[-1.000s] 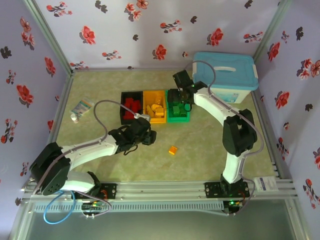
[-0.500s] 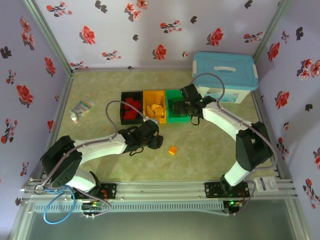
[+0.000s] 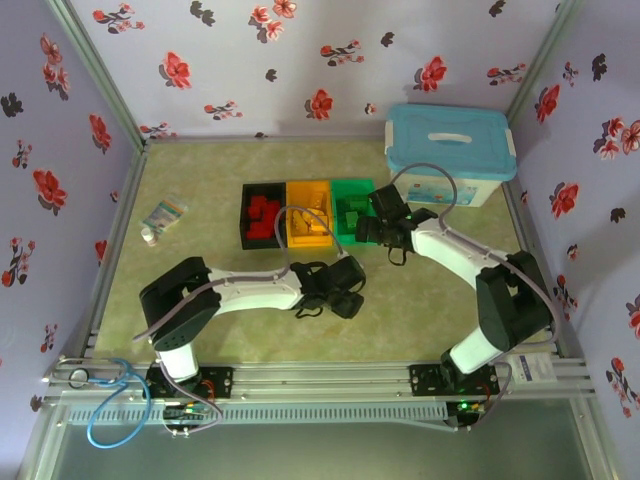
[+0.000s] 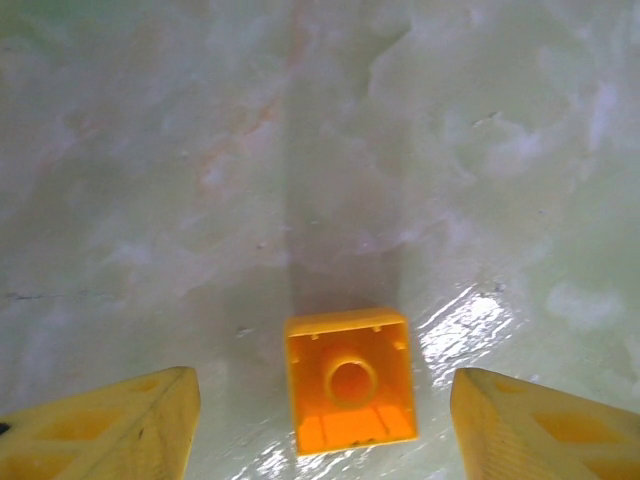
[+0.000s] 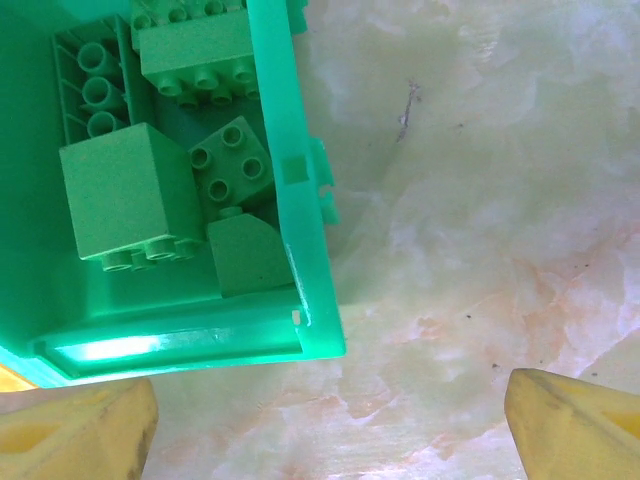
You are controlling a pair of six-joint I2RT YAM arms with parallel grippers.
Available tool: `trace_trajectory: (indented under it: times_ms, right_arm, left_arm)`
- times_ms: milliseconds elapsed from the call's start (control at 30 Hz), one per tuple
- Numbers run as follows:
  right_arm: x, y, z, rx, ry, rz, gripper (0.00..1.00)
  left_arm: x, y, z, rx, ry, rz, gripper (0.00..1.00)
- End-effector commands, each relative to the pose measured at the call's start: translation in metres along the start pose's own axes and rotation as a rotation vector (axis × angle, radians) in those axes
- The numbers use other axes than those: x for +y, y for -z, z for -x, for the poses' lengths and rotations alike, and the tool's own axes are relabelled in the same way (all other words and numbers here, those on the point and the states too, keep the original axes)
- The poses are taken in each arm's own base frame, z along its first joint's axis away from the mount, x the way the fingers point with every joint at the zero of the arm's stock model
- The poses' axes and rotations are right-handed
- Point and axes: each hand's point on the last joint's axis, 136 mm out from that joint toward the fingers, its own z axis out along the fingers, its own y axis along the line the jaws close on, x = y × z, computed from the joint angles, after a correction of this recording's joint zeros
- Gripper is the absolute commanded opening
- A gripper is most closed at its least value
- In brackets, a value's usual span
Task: Sort the legos into containers by color
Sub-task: Pick up the lego from the middle-left of the table.
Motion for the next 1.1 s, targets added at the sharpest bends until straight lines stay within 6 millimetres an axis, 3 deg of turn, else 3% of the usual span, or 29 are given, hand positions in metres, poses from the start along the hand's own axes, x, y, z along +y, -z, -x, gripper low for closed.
trace_trajectory:
  times_ms: [0, 633, 767, 967, 1067]
  right_arm:
    - [-0.006, 0.01, 0.009, -0.05, -0.035, -0.001, 0.91]
    - [-0.014, 0.012, 0.0, -0.047, -0.057, 0.001, 0.91]
    - [-0.014, 0.012, 0.0, -0.047, -0.062, 0.005, 0.91]
    - [-0.015, 0.012, -0.002, -0.044, -0.063, 0.001, 0.91]
    - [-0.016, 0.011, -0.004, -0.042, -0.066, 0.001, 0.91]
  left_arm:
    - [0.001, -0.004, -0.008, 0.073, -0.035, 0.036, 0.67]
    - [-0.007, -0.018, -0.016, 0.17, -0.077, 0.068, 0.53]
    - [-0.007, -0.017, -0.015, 0.168, -0.082, 0.067, 0.41]
    - [-0.003, -0.008, -0.01, 0.136, -0.096, 0.076, 0.32]
    - [-0.002, 0.008, 0.004, 0.061, -0.054, 0.016, 0.31]
